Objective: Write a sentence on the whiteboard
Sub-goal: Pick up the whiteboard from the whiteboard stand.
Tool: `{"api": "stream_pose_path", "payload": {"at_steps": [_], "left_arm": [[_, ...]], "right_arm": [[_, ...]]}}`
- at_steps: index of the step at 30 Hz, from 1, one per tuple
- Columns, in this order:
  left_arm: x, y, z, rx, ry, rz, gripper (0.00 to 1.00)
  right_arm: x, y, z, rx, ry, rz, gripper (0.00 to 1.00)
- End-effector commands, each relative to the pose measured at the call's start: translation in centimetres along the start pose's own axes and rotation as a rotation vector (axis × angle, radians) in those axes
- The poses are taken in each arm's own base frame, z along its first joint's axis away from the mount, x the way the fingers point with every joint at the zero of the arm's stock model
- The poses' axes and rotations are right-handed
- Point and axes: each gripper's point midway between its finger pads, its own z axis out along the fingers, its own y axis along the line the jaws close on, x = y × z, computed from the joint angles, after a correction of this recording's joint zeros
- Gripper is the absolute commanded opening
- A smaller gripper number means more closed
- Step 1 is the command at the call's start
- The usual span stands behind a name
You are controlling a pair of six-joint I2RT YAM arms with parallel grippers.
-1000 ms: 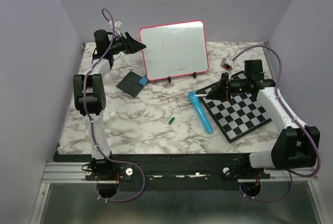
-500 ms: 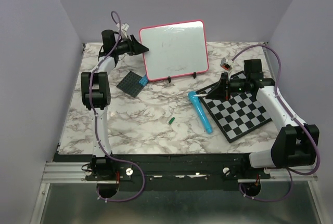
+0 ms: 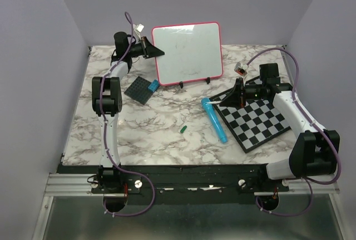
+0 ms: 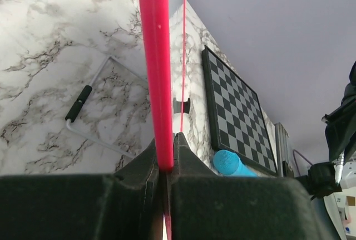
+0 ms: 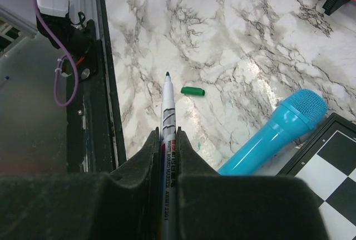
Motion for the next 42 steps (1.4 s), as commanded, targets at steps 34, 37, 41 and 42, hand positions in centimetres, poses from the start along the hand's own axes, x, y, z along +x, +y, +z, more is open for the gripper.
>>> {"api": "stream_pose_path", "payload": {"at_steps": [34,37,41,42], "left_arm": [[-12.4,-21.4,-4.8,0.289,-0.400,0.269,0.00],[-11.1,-24.2,-6.2,0.296,-0.407,0.290,0.00],[-8.0,-24.9,-8.3,0.228,-0.421,0.249,0.00],[-7.7,-26.9,-9.3,0.227,-0.433,0.288,0.00]], "right_arm": [[-2.1,2.4,-0.9,-0.048,-0.033,-0.079,0.01],[-2.6,3.4,-1.2,-0.055,-0.043,-0.109,0.01],[-3.3,4.8,-1.6,-0.073,-0.063,-0.146,0.01],[-3.5,5.3,-1.8,-0.078,-0.069,-0.158,0.01]]}}
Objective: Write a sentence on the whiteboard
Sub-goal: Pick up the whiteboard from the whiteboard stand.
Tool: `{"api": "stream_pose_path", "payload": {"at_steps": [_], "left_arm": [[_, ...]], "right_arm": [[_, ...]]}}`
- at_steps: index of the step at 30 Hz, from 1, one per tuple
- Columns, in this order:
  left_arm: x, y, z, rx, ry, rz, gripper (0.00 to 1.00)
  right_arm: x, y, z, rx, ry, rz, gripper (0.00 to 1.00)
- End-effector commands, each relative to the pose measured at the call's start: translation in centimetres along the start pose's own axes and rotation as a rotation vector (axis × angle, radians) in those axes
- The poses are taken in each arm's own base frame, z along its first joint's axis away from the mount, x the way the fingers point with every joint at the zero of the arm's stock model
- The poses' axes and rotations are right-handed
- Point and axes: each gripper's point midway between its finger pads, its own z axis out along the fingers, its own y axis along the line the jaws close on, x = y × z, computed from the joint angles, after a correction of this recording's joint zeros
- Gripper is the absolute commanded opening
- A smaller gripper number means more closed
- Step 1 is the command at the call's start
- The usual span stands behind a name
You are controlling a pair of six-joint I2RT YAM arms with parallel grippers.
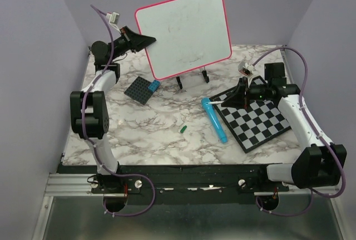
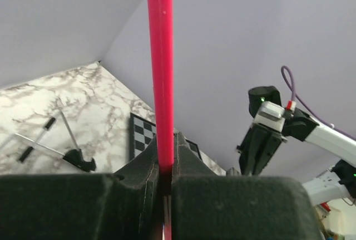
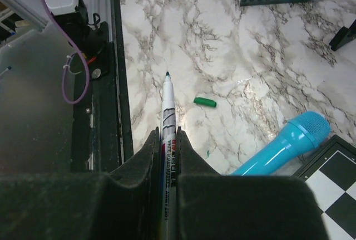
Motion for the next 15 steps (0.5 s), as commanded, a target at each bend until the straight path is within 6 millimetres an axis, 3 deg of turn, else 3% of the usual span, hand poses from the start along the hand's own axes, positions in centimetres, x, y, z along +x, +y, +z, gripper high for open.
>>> {"api": "stream_pose_path", "payload": {"at_steps": [1,2,3,4,5,6,8,9,11,12,15], "left_arm": [[-2.1,-8.6,-2.3,0.059,-0.125,0.210,0.00],[-0.5,-7.5,-3.3,0.009,-0.113,0.158,0.00],[-0.6,-9.4,-3.9,0.007,-0.118,0.190,0.00],[-0.1,-9.6,-4.5,-0.011,-0.112,0.218,0.00],[1.5,-8.4,-5.4,-0.067,-0.097,0.162,0.00],[1.6,-10.1,-6.1,-0.073,-0.097,0.204,0.00],[3.3,-9.1,-7.6,-0.152,-0.074,0.190,0.00],[3.4,-10.7,-8.1,-0.152,-0.077,0.224,0.00],[4.8,-10.1,-9.5,-0.207,-0.050,0.215,0.00],[4.9,-11.4,-9.8,-0.205,-0.049,0.242,0.00],[5.8,-12.2,-11.4,-0.234,-0.032,0.253,0.00]], "right_arm": [[-2.1,2.6,-0.8,-0.053,-0.051,-0.076,0.01],[-2.3,2.9,-0.8,-0.057,-0.055,-0.086,0.00],[-2.4,3.3,-0.9,-0.060,-0.060,-0.094,0.00],[-2.5,3.5,-0.9,-0.066,-0.065,-0.099,0.01],[-2.6,3.7,-1.0,-0.070,-0.067,-0.100,0.01],[-2.6,3.9,-1.0,-0.075,-0.069,-0.101,0.00],[-2.8,4.2,-1.1,-0.080,-0.075,-0.109,0.01],[-2.8,4.3,-1.0,-0.082,-0.075,-0.110,0.01],[-2.8,4.5,-1.1,-0.088,-0.078,-0.110,0.01],[-2.8,4.5,-1.1,-0.088,-0.080,-0.111,0.01],[-2.7,4.7,-1.1,-0.097,-0.082,-0.107,0.01]]}}
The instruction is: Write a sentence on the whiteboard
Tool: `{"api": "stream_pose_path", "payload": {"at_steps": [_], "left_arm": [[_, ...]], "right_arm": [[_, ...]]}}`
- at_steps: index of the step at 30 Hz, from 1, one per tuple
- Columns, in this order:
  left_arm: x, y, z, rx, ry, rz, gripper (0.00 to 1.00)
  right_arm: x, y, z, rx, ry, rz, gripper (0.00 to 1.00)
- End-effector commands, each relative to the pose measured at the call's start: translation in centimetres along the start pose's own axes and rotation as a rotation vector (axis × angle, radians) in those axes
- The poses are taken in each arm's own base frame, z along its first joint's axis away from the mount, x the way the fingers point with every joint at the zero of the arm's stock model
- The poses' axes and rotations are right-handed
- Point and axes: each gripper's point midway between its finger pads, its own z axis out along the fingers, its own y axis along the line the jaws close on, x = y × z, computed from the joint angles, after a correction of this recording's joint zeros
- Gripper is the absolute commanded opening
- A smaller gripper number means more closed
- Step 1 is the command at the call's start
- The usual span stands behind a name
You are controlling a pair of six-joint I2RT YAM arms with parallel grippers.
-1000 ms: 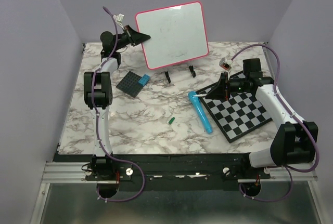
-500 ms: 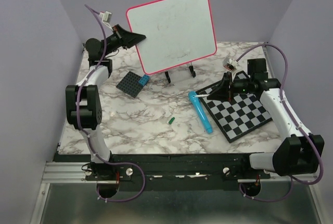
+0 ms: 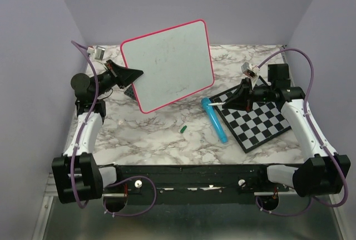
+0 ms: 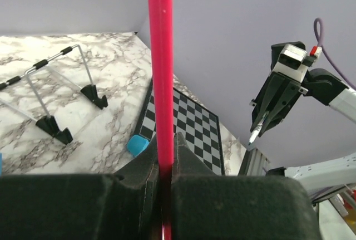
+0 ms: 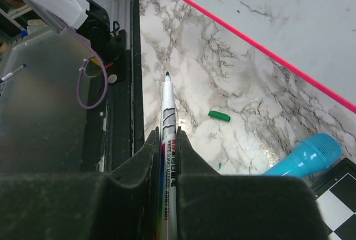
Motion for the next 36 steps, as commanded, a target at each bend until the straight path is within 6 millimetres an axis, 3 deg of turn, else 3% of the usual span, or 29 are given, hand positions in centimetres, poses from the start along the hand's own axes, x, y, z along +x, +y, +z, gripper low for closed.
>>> {"api": "stream_pose_path", "payload": {"at_steps": [1,14,36], "left_arm": [[-0.8,-1.8,-2.1,-0.047,-0.037,0.135,0.00],[2.8,-2.5,-4.2,-0.070,-0.003,0.140,0.00],[3.8,-1.0,-5.1,-0.181,0.033,0.170,0.00]], "right_arm": [[-0.9,1.2,-0.3,-0.039,-0.030,-0.028,0.01],[-0.2,1.1,0.0,-0.076,-0.028,-0.021,0.01],[0.7,0.2,0.2,-0.092,-0.017,0.017,0.01]]}}
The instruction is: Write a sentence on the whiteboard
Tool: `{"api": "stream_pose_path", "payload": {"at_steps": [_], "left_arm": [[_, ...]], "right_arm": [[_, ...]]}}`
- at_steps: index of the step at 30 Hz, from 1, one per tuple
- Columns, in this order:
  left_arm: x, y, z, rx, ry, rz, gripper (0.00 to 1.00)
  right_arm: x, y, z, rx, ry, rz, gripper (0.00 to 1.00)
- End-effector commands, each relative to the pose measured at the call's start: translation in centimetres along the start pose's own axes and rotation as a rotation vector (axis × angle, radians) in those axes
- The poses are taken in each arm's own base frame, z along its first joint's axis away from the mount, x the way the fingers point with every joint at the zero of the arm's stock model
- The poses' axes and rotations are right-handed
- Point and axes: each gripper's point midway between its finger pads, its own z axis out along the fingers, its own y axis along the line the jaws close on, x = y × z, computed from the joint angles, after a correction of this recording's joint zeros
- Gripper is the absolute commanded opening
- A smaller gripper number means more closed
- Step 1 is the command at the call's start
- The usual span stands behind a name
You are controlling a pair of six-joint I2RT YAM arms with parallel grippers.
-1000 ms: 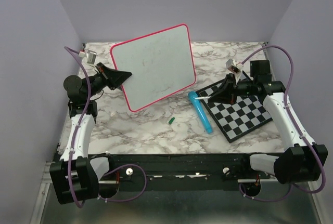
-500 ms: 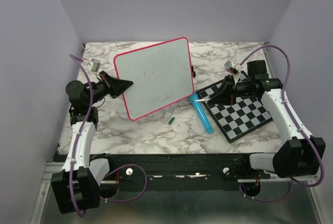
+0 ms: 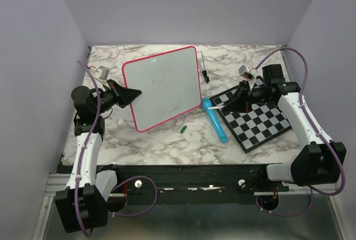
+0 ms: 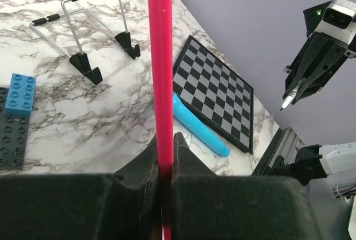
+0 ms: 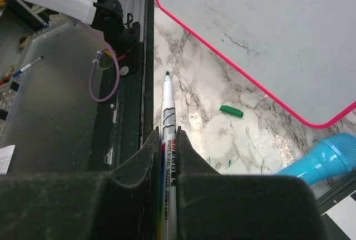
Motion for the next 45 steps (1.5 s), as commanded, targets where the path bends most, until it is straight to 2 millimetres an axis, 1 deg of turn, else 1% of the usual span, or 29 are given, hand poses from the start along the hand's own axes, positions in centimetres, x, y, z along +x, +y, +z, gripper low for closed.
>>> {"api": "stream_pose_path", "payload": {"at_steps": [1,19,32,45], "left_arm": [[-2.9,-1.7,-0.3,0.012,-0.074,0.123,0.00],[-1.5,-1.1,-0.5,0.001,-0.061,0.111,0.00],[-1.4,-1.2,-0.6,0.005,-0.062,0.116,0.00],[-0.7,-1.0,-0.6,0.007,-0.055,0.105,0.00]], "right_arm": [[-0.9,0.3,-0.1,-0.021,-0.025,-0.021,0.00],[-0.8,0.2,-0.1,-0.026,-0.023,-0.014,0.01],[-0.7,0.1,-0.1,-0.025,-0.023,-0.009,0.01],[-0.5,0.0,0.0,-0.028,-0.021,-0.002,0.00]]}}
